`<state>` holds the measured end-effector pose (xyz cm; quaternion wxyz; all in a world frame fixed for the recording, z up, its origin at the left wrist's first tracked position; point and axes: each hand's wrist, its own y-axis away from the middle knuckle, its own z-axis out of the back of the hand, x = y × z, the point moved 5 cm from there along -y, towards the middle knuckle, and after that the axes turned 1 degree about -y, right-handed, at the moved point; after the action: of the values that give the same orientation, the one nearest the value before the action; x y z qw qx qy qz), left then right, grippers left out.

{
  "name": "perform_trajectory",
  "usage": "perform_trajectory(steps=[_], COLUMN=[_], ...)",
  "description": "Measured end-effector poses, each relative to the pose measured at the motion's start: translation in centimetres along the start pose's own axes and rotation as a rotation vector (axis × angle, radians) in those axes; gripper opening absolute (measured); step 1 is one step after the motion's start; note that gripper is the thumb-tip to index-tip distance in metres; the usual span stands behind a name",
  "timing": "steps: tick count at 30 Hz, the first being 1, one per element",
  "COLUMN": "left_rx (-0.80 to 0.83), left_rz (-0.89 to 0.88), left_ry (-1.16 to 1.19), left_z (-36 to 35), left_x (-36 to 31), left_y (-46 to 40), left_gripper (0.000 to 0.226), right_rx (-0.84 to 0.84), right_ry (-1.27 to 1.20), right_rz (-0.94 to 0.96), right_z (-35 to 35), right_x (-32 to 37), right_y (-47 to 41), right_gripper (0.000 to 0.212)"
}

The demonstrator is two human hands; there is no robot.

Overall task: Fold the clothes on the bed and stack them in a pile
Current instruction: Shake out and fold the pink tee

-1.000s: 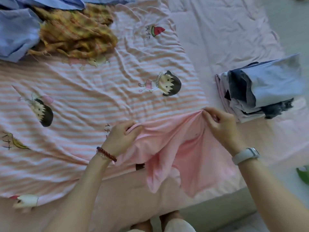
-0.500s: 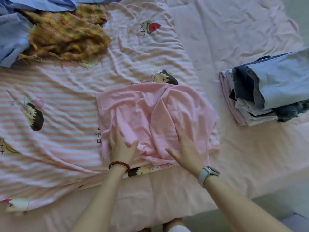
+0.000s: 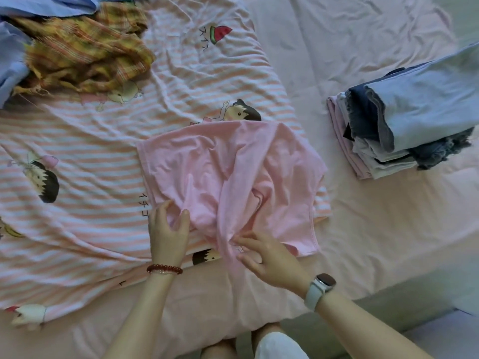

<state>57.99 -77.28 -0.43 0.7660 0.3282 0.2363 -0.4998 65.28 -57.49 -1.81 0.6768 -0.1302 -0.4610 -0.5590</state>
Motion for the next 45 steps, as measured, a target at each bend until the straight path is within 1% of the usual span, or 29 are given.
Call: perform_trajectory(steps=[1,3,4,5,7,9,10,12,13,14,15,17,19,20,22,23,24,25,26,27,29,31,33,35,37,39,42,43,45], left_rx=[0.023,0.074,0.099,0.125,0.198,0.287,0.331,0.434,0.498,0.561,0.622,0.716,0.722,0.704,0.609,0.516,0.409,0.333,0.289,0.255,0.229,0.229,0.210,0.181,0.183,0.202,0.184,0.157,0.061], left_rz=[-0.033,-0.115,-0.176,-0.247,-0.374,-0.470,-0.515,-0.578,-0.598,-0.614,-0.627,-0.706,-0.798,-0.786,-0.635,-0.533,-0.441,-0.341,-0.238,-0.161,-0.135,-0.189,-0.217,-0.224,-0.245,-0.268,-0.285,-0.283,-0.255], left_ry=[-0.012,-0.050,-0.084,-0.133,-0.239,-0.302,-0.326,-0.358,-0.364,-0.362,-0.350,-0.293,-0.206,-0.147,0.004,0.068,0.111,0.159,0.228,0.300,0.378,0.343,0.299,0.292,0.305,0.308,0.281,0.266,0.235], left_z=[-0.4,-1.8,-2.8,-4.0,-6.6,-9.2,-10.4,-12.2,-12.9,-13.5,-13.9,-14.2,-13.9,-13.9,-13.8,-13.7,-13.4,-13.1,-12.7,-12.2,-10.4,-8.3,-6.3,-4.3,-2.7,-1.2,1.1,2.1,4.3], left_x=[-0.8,-2.8,-3.8,-4.8,-6.4,-7.4,-7.6,-7.3,-7.0,-6.6,-6.2,-6.5,-7.9,-8.6,-9.5,-9.7,-10.0,-10.0,-10.1,-10.0,-10.1,-10.2,-9.9,-9.8,-10.0,-10.0,-9.4,-9.1,-8.2], left_y=[0.3,0.9,1.3,1.6,2.5,3.7,4.3,5.6,6.2,6.7,7.1,8.2,9.3,9.7,9.7,9.3,8.6,7.7,6.8,5.8,3.8,2.3,1.2,0.5,0.4,0.7,0.9,0.8,0.5], left_gripper=[0.032,0.033,0.034,0.035,0.037,0.036,0.036,0.037,0.040,0.044,0.051,0.072,0.086,0.087,0.079,0.065,0.043,0.023,0.017,0.021,0.028,0.023,0.019,0.022,0.025,0.026,0.018,0.014,0.019], right_rx=[-0.039,-0.293,-0.406,-0.459,-0.416,-0.327,-0.311,-0.321,-0.342,-0.373,-0.422,-0.556,-0.598,-0.562,-0.445,-0.401,-0.388,-0.412,-0.473,-0.553,-0.636,-0.599,-0.566,-0.567,-0.531,-0.407,-0.209,-0.197,-0.251], right_ry=[-0.055,-0.189,-0.193,-0.152,-0.101,-0.167,-0.229,-0.329,-0.374,-0.408,-0.433,-0.486,-0.666,-0.745,-0.738,-0.717,-0.716,-0.740,-0.748,-0.722,-0.574,-0.355,-0.103,0.123,0.286,0.416,0.552,0.511,0.339], right_rz=[-0.141,-0.461,-0.598,-0.708,-0.846,-0.891,-0.914,-0.958,-0.950,-0.916,-0.862,-0.721,-0.529,-0.449,-0.327,-0.287,-0.271,-0.274,-0.289,-0.314,-0.367,-0.373,-0.301,-0.295,-0.317,-0.252,-0.036,0.010,-0.004], right_z=[0.0,1.0,1.6,2.2,2.5,2.0,1.7,1.9,2.2,2.6,3.4,5.5,7.5,8.3,9.7,10.3,10.7,11.1,11.5,11.7,11.9,11.8,11.8,12.5,13.5,14.2,14.1,14.1,14.4], right_x=[-1.6,-5.5,-7.5,-9.3,-12.2,-14.0,-14.7,-15.2,-15.2,-15.1,-14.6,-12.8,-10.0,-8.7,-6.6,-5.9,-5.6,-5.7,-6.1,-6.8,-8.2,-8.9,-8.8,-8.1,-7.4,-6.7,-4.9,-4.1,-2.8], right_y=[0.6,2.4,3.4,4.3,5.2,5.4,5.2,4.9,4.7,4.4,4.4,4.8,4.9,4.9,4.5,4.1,3.9,3.7,3.7,3.7,3.7,2.9,1.1,-1.2,-3.7,-6.2,-9.0,-9.2,-8.4], right_gripper=[0.032,0.036,0.039,0.042,0.051,0.051,0.044,0.012,0.011,0.020,0.024,0.021,0.013,0.013,0.019,0.020,0.022,0.023,0.025,0.025,0.027,0.036,0.052,0.070,0.077,0.064,0.028,0.020,0.012])
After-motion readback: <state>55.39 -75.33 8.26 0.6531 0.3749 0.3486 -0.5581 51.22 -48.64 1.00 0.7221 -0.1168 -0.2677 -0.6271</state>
